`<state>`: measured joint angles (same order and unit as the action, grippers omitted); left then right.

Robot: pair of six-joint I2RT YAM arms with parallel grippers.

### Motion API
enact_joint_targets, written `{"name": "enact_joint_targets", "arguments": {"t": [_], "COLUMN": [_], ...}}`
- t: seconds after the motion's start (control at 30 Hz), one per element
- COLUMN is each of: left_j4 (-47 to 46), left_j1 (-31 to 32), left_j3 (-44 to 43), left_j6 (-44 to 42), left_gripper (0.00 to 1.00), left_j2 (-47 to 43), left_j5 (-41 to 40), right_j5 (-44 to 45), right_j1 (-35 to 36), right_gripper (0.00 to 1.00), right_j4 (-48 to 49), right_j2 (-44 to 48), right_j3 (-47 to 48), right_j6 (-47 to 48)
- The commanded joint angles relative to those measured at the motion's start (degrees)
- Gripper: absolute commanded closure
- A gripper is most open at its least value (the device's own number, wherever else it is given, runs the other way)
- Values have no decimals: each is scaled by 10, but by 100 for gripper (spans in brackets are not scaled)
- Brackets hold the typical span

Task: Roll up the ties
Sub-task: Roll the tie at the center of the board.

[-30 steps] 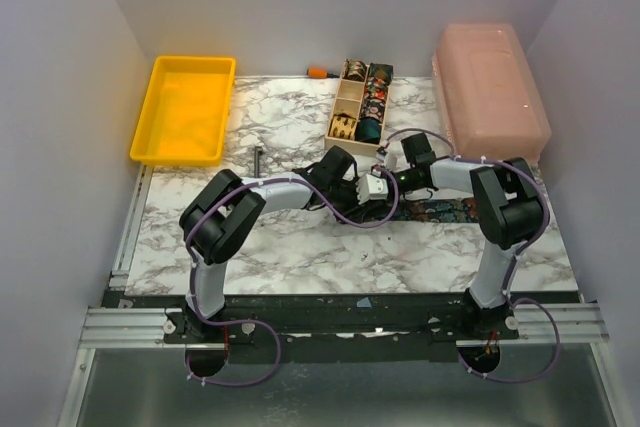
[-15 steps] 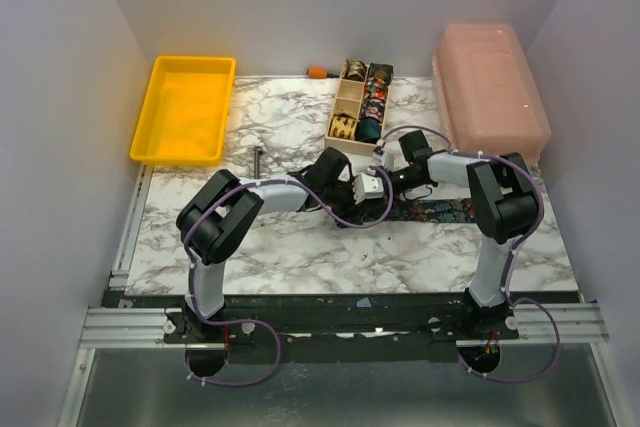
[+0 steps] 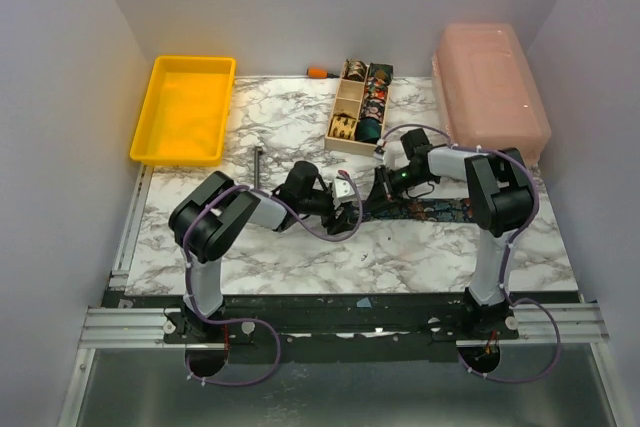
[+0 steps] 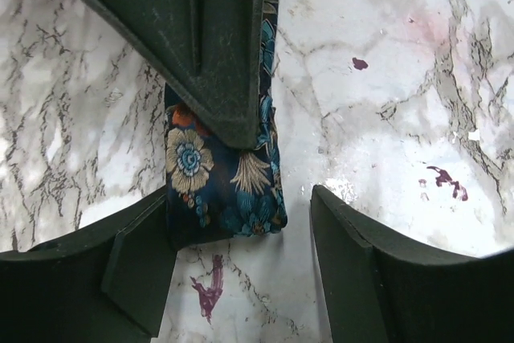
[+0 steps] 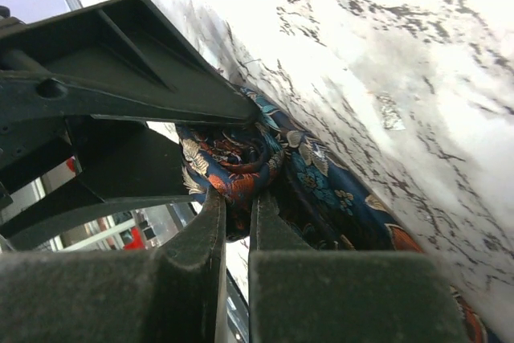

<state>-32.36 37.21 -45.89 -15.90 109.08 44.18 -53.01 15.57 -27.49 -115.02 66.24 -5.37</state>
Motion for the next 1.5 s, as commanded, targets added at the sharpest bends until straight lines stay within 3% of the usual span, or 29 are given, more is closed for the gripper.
{"name": "enact_joint_targets", "arguments": {"t": [0.0, 0.17, 0.3, 0.37, 0.5, 0.57, 0.7, 0.83, 1.03, 1.33, 1.47], "left_j4": [-146, -227, -237, -226, -101, -21, 121, 198, 252, 285, 296], "left_j1": [-4, -4, 2, 4, 14, 16, 19, 24, 31, 44, 46], "left_j3": [35, 43, 25, 15, -6, -20, -52, -63, -82, -112, -118], "left_j6": [48, 73, 78, 75, 17, -5, -32, -59, -76, -81, -79], "left_gripper": [36, 33, 34, 43, 79, 86, 94, 96, 96, 94, 93], "left_j2": [24, 60, 87, 93, 66, 48, 27, 12, 10, 23, 26], "left_j5": [37, 41, 28, 21, -14, -38, -92, -126, -136, -151, -155], "right_j5": [159, 155, 170, 174, 162, 155, 137, 117, 33, 8, 8], "right_j1": [-20, -20, -21, -21, -21, -21, -21, -23, -21, -14, -7], "right_gripper": [100, 100, 100, 100, 99, 95, 74, 59, 48, 48, 57], "right_j4": [-43, -45, -50, -50, -60, -72, -121, -157, -164, -97, -98], "right_j2": [-73, -89, -100, -104, -101, -87, -44, -1, 12, 1, -21], "right_j3": [-9, -1, -3, -3, 11, 21, 50, 64, 63, 72, 82], "right_j6": [96, 98, 99, 98, 95, 94, 98, 102, 78, -10, -3]}}
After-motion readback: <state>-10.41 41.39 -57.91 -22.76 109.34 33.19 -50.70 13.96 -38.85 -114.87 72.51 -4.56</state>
